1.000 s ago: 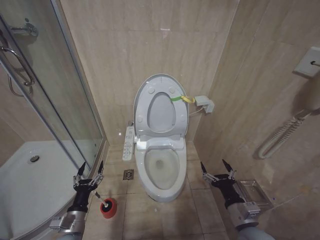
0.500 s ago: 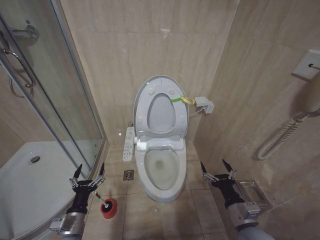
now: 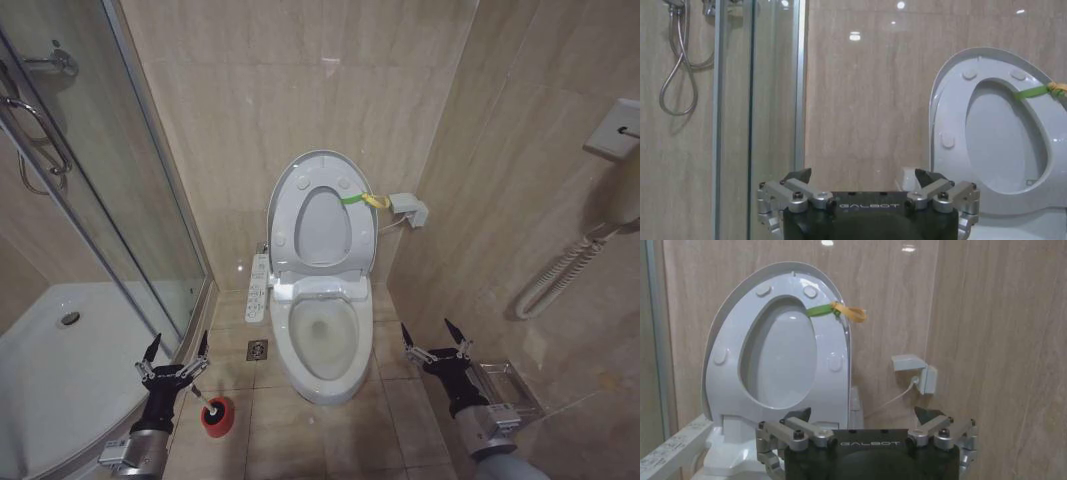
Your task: Open the toilet lid, clean the toilet bowl with a toilet brush, close the toilet lid, and flush.
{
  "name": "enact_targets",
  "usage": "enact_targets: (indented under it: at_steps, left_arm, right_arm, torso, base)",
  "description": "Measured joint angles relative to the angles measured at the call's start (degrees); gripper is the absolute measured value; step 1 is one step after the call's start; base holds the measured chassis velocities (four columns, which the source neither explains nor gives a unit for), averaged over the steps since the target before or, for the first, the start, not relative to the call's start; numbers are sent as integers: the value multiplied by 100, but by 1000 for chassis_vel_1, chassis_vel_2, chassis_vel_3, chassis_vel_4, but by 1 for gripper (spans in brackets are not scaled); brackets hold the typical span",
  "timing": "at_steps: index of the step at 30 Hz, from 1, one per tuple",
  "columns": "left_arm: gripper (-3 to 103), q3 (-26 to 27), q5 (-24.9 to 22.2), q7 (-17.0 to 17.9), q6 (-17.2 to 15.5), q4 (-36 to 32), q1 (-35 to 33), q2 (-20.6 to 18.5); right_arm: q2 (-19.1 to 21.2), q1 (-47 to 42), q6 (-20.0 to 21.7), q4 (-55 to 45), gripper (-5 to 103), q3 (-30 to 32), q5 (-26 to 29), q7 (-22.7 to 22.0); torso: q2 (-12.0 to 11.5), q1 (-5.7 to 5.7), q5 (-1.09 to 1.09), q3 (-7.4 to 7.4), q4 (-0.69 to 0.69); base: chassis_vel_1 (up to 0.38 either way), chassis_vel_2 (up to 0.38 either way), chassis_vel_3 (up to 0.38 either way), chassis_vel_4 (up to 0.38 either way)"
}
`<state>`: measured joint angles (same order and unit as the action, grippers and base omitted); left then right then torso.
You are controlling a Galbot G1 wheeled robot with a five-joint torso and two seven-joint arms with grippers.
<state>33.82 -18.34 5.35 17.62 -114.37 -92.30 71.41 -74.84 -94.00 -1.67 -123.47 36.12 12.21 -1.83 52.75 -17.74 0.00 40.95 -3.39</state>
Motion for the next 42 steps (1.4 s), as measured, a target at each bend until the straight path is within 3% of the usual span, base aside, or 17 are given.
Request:
enact_targets:
  at_steps: [42]
  left_arm:
    - [100,-5,-2,-2,-1,3,4,1]
  right_arm:
    - [0,0,0,-1,100,0,0,0]
  torso:
    - [-18,8,0,-10,0]
  base:
    - [0,0,0,0]
